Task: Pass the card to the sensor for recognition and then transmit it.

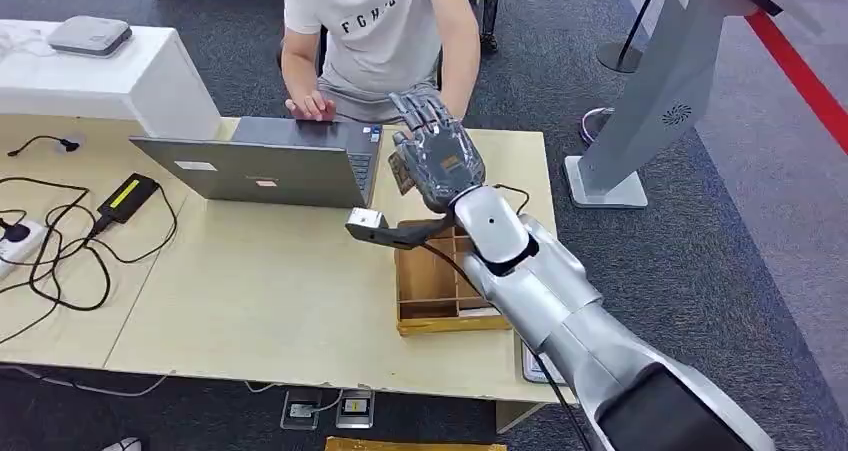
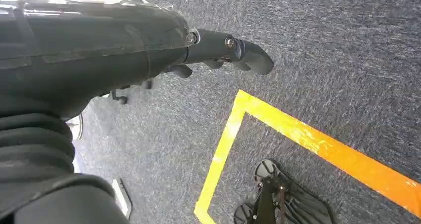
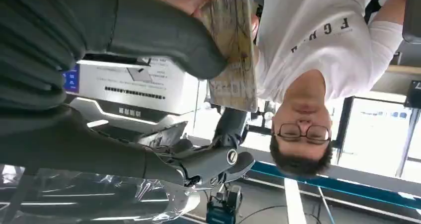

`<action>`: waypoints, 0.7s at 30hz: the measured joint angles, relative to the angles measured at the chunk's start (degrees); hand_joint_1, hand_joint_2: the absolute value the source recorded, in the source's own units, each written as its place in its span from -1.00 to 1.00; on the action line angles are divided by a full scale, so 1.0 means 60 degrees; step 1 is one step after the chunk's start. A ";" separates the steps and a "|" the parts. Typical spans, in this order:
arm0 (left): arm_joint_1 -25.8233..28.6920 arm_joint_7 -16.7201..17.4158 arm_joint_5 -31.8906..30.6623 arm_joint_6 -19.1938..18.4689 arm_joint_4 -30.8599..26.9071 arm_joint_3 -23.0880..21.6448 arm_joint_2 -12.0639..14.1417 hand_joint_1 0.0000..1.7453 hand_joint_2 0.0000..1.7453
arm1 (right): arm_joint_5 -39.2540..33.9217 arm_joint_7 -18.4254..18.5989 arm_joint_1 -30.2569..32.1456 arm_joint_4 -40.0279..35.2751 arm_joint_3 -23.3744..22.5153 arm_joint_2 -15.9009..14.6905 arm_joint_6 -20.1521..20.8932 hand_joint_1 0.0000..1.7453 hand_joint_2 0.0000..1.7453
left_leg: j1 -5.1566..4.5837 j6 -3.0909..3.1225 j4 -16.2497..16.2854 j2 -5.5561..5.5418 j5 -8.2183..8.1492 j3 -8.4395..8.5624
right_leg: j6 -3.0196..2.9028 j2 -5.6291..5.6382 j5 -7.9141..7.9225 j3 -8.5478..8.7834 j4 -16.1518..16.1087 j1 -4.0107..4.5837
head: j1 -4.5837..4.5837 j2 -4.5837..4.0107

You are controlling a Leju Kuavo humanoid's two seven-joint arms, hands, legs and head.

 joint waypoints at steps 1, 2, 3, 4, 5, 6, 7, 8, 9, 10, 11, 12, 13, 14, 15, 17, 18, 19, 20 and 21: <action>0.0000 0.0000 0.0000 0.0000 0.0000 0.0000 0.0000 -1.00 -1.00 | -0.0022 -0.0003 0.0000 0.0022 0.0007 0.0000 0.0018 -1.00 -1.00 | 0.0000 0.0000 0.0000 0.0000 0.0000 0.0000 | 0.0000 0.0000 0.0000 0.0000 0.0000 0.0000 | -0.0004 0.0000; 0.0000 0.0000 0.0000 0.0000 0.0000 0.0000 0.0000 -1.00 -1.00 | -0.0062 -0.0011 0.0000 0.0044 0.0018 0.0000 0.0048 -1.00 -1.00 | 0.0000 0.0000 0.0000 0.0000 0.0000 0.0000 | 0.0000 -0.0001 0.0000 0.0000 0.0000 0.0000 | 0.0000 0.0000; 0.0000 0.0000 0.0000 -0.0004 0.0000 -0.0004 0.0000 -1.00 -1.00 | -0.0077 -0.0044 -0.0001 0.0084 0.0026 0.0000 0.0077 -1.00 -1.00 | 0.0000 0.0000 0.0000 0.0000 0.0000 0.0000 | 0.0000 -0.0001 0.0000 0.0001 0.0000 0.0000 | -0.0004 0.0000; 0.0000 0.0000 0.0000 -0.0007 0.0000 -0.0007 0.0000 -1.00 -1.00 | -0.0062 -0.0051 0.0000 0.0127 0.0036 0.0000 0.0062 -1.00 -1.00 | 0.0000 0.0000 0.0000 0.0000 0.0000 0.0000 | 0.0000 -0.0001 0.0000 0.0000 0.0000 0.0000 | 0.0000 0.0000; 0.0000 0.0000 0.0000 -0.0011 0.0000 -0.0011 0.0000 -1.00 -1.00 | -0.0018 -0.0044 -0.0001 0.0157 0.0051 0.0000 0.0025 -1.00 -1.00 | 0.0000 0.0000 0.0000 0.0000 0.0000 0.0000 | 0.0000 -0.0001 0.0000 0.0000 0.0000 0.0000 | 0.0000 0.0000; 0.0000 0.0000 0.0000 -0.0022 0.0000 -0.0018 0.0000 -1.00 -1.00 | 0.0029 -0.0004 -0.0003 0.0189 0.0069 -0.0004 -0.0029 -1.00 -1.00 | 0.0000 0.0000 0.0000 0.0000 0.0000 0.0002 | 0.0000 0.0000 0.0000 0.0000 0.0000 0.0000 | 0.0000 0.0000; 0.0000 0.0000 0.0000 -0.0026 0.0000 -0.0033 0.0004 -1.00 -1.00 | 0.0058 0.0029 -0.0004 0.0215 0.0091 -0.0007 -0.0102 -1.00 -1.00 | 0.0000 0.0000 0.0000 0.0000 0.0000 0.0001 | 0.0000 0.0000 0.0000 0.0000 0.0000 0.0000 | 0.0000 0.0000; 0.0000 0.0000 0.0000 -0.0029 0.0000 -0.0065 0.0004 -1.00 -1.00 | 0.0102 0.0065 -0.0007 0.0247 0.0106 -0.0011 -0.0160 -1.00 -1.00 | 0.0000 0.0000 0.0000 0.0000 0.0000 0.0002 | 0.0000 0.0000 0.0000 0.0000 0.0000 0.0000 | -0.0004 0.0000; 0.0000 0.0000 0.0000 -0.0051 0.0000 -0.0091 0.0004 -1.00 -1.00 | 0.0139 0.0124 -0.0013 0.0277 0.0117 -0.0018 -0.0204 -1.00 -1.00 | 0.0000 0.0000 0.0000 0.0000 0.0000 0.0003 | 0.0000 0.0000 0.0000 0.0000 0.0000 0.0000 | 0.0000 0.0000; 0.0000 0.0000 -0.0004 -0.0077 0.0000 -0.0139 0.0007 -1.00 -1.00 | 0.0164 0.0157 -0.0025 0.0306 0.0128 -0.0029 -0.0248 -1.00 -1.00 | 0.0000 0.0000 0.0001 0.0000 0.0000 0.0003 | 0.0000 0.0000 0.0000 0.0000 0.0000 0.0000 | -0.0004 0.0000; 0.0002 0.0007 0.0000 -0.0120 0.0000 -0.0167 0.0007 -1.00 -1.00 | 0.0186 0.0182 -0.0035 0.0339 0.0131 -0.0047 -0.0310 -1.00 -1.00 | 0.0000 0.0000 0.0001 0.0000 0.0000 0.0004 | 0.0000 0.0000 0.0000 0.0000 0.0000 0.0000 | -0.0004 0.0000; 0.0004 0.0011 0.0000 -0.0146 0.0000 -0.0171 0.0007 -1.00 -1.00 | 0.0175 0.0215 -0.0042 0.0368 0.0131 -0.0073 -0.0397 -1.00 -1.00 | 0.0000 0.0000 0.0001 0.0001 0.0000 0.0004 | 0.0000 0.0000 0.0000 -0.0001 0.0000 0.0000 | 0.0000 0.0000; 0.0003 0.0011 0.0000 -0.0153 0.0000 -0.0171 0.0007 -1.00 -1.00 | 0.0098 0.0215 -0.0048 0.0393 0.0131 -0.0109 -0.0521 -1.00 -1.00 | 0.0000 0.0000 0.0001 0.0001 0.0000 0.0005 | 0.0000 0.0000 0.0000 -0.0001 0.0000 0.0000 | -0.0004 0.0000; 0.0003 0.0011 0.0000 -0.0153 0.0000 -0.0179 0.0007 -1.00 -1.00 | -0.0014 0.0208 -0.0059 0.0422 0.0124 -0.0153 -0.0633 -1.00 -1.00 | 0.0000 0.0000 0.0001 0.0001 0.0000 0.0005 | 0.0000 0.0000 0.0000 -0.0001 -0.0001 0.0000 | 0.0000 0.0000; 0.0004 0.0011 0.0004 -0.0153 0.0000 -0.0200 0.0007 -1.00 -1.00 | -0.0209 0.0134 -0.0079 0.0452 0.0109 -0.0219 -0.0711 -1.00 -1.00 | -0.0001 0.0000 0.0002 0.0001 0.0000 0.0006 | 0.0000 0.0000 0.0000 0.0000 -0.0001 0.0000 | -0.0004 0.0000; 0.0009 0.0011 0.0029 -0.0157 0.0000 -0.0226 0.0007 -1.00 -1.00 | -0.1364 -0.0222 -0.0114 0.0535 -0.0065 -0.0353 -0.0551 -1.00 -1.00 | -0.0001 0.0000 0.0002 0.0001 0.0000 0.0005 | 0.0001 -0.0001 0.0001 0.0002 -0.0003 -0.0001 | 0.0000 0.0000; 0.0011 0.0018 0.0040 -0.0157 0.0000 -0.0230 0.0007 -1.00 -1.00 | -0.1852 -0.0292 -0.0120 0.0587 -0.0230 -0.0401 -0.0492 -1.00 -1.00 | -0.0001 0.0000 0.0003 0.0001 0.0000 0.0006 | 0.0001 -0.0001 0.0002 0.0001 -0.0002 -0.0001 | 0.0000 0.0000; 0.0012 0.0033 0.0047 -0.0160 0.0000 -0.0233 0.0007 -1.00 -1.00 | -0.2200 -0.0320 -0.0128 0.0637 -0.0449 -0.0458 -0.0495 -1.00 -1.00 | -0.0002 0.0000 0.0003 0.0001 0.0000 0.0007 | 0.0001 -0.0001 0.0002 0.0000 -0.0003 -0.0002 | -0.0004 0.0000; 0.0015 0.0036 0.0051 -0.0160 0.0000 -0.0237 0.0007 -1.00 -1.00 | -0.2248 -0.0335 -0.0155 0.0685 -0.0569 -0.0543 -0.0569 -1.00 -1.00 | -0.0003 0.0000 0.0004 0.0001 0.0000 0.0007 | -0.0001 0.0001 0.0004 0.0000 -0.0003 -0.0002 | 0.0000 0.0000; 0.0014 0.0040 0.0055 -0.0164 0.0000 -0.0237 0.0011 -1.00 -1.00 | -0.2229 -0.0353 -0.0193 0.0721 -0.0619 -0.0709 -0.0698 -1.00 -1.00 | -0.0003 0.0000 0.0005 0.0001 0.0000 0.0011 | -0.0001 0.0001 0.0005 -0.0001 -0.0004 -0.0003 | -0.0004 0.0000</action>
